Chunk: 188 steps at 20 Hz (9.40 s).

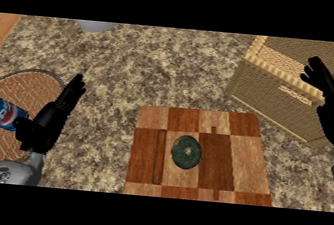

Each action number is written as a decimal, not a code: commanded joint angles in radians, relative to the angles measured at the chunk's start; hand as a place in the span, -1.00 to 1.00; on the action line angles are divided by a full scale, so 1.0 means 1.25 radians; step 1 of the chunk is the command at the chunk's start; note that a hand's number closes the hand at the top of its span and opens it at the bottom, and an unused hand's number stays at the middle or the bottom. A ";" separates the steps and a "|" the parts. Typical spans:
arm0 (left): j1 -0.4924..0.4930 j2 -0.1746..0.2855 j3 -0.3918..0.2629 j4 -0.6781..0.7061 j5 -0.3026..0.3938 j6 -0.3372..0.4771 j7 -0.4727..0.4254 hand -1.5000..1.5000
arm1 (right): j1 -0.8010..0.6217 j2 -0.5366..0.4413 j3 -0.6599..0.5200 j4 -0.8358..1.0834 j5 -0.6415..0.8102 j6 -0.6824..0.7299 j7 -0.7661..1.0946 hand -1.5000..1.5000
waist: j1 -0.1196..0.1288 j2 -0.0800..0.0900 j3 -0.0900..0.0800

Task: Pick the squash from the cutting board and place it in the basket

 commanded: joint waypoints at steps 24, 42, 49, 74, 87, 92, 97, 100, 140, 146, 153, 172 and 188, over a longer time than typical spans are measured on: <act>-0.077 0.071 0.134 0.065 0.073 0.004 0.221 0.00 | -0.360 0.274 0.445 -0.295 0.579 0.066 0.397 -1.00 | 0.003 -0.018 -0.033; -0.071 0.039 0.143 0.087 0.046 0.003 0.168 0.00 | -0.589 0.087 0.176 -0.347 0.168 0.577 0.875 -1.00 | 0.007 -0.003 -0.029; -0.094 0.024 0.139 0.068 0.024 0.012 0.218 0.00 | -0.377 -0.005 0.120 -0.569 0.088 0.512 0.861 -1.00 | 0.008 -0.002 -0.028; -0.083 -0.007 0.194 0.016 -0.015 -0.056 0.249 0.00 | -0.011 0.323 0.303 -0.241 0.763 0.237 0.233 -1.00 | 0.028 0.002 -0.028; -0.076 -0.051 0.222 0.055 -0.083 -0.064 0.209 0.00 | 0.029 0.312 0.261 -0.091 0.864 0.279 0.111 -1.00 | 0.023 0.002 -0.028; -0.075 -0.045 0.271 0.057 -0.070 -0.120 0.207 0.00 | 0.044 0.349 0.221 -0.172 0.867 0.349 0.138 -1.00 | 0.023 0.002 -0.028; -0.009 -0.045 0.268 -0.046 -0.071 -0.120 0.262 0.00 | 0.067 0.332 0.201 -0.233 0.817 0.421 0.118 -1.00 | 0.025 0.001 -0.028; -0.118 -0.081 0.252 0.056 -0.109 -0.083 0.251 0.00 | 0.133 0.339 0.253 -0.184 0.880 0.334 0.024 -1.00 | 0.018 0.002 -0.028; -0.079 -0.114 0.297 0.045 -0.136 -0.145 0.228 0.00 | 0.153 0.462 0.624 -0.171 0.992 0.043 0.566 1.00 | 0.035 0.001 -0.028; -0.078 -0.099 0.306 0.039 -0.133 -0.154 0.230 0.00 | 0.100 0.463 0.688 -0.292 0.920 -0.229 0.518 1.00 | 0.039 0.001 -0.028; -0.078 -0.081 0.331 0.075 -0.121 -0.171 0.210 0.00 | -0.025 0.462 0.704 -0.432 1.112 -0.243 0.770 1.00 | 0.019 -0.003 -0.030; -0.090 -0.085 0.324 0.045 -0.127 -0.167 0.238 0.00 | -0.565 0.463 0.243 -0.273 1.056 -0.017 0.976 1.00 | 0.031 0.001 -0.029; -0.077 -0.094 0.326 0.039 -0.133 -0.166 0.238 0.00 | -0.454 0.310 -0.018 -0.084 1.029 -0.020 0.660 1.00 | 0.025 0.004 -0.028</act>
